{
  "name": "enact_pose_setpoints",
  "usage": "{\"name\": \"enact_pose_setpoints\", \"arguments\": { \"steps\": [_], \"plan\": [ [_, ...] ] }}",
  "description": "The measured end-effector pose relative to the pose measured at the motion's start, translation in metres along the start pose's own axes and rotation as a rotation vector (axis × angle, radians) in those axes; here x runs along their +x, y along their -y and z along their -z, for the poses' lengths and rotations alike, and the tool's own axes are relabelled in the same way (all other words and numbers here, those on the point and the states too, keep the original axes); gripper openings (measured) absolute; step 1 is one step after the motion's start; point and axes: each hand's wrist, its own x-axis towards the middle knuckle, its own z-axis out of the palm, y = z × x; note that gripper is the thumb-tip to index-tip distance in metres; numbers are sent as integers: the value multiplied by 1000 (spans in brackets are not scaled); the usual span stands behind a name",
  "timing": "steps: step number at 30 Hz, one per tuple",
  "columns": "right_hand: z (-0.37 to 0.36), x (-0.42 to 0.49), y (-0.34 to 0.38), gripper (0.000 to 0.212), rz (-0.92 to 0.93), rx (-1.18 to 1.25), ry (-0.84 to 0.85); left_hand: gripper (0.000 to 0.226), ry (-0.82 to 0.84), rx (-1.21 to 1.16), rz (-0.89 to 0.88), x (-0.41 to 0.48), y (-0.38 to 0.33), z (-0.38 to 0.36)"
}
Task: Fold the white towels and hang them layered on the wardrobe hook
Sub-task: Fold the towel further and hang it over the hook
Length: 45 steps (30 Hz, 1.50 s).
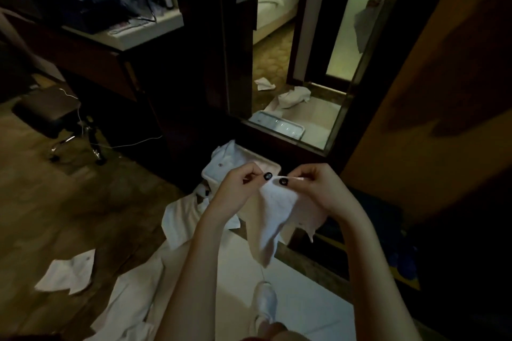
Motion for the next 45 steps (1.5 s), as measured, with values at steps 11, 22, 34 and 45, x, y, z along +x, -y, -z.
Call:
{"name": "enact_pose_setpoints", "arguments": {
  "steps": [11, 22, 34, 45],
  "plan": [
    [42, -101, -26, 14, -61, 209, -196, 39, 77, -158, -170, -43, -44, -49],
    [94, -150, -58, 9, -21, 584, -114, 31, 377, -619, -136, -48, -89, -128],
    [192, -227, -83, 21, 18, 399, -280, 36, 226, -200, -292, -58, -113, -228],
    [237, -270, -105, 24, 140, 304, -544, 20, 154, 97, -430, -71, -118, -281]
  ]
}}
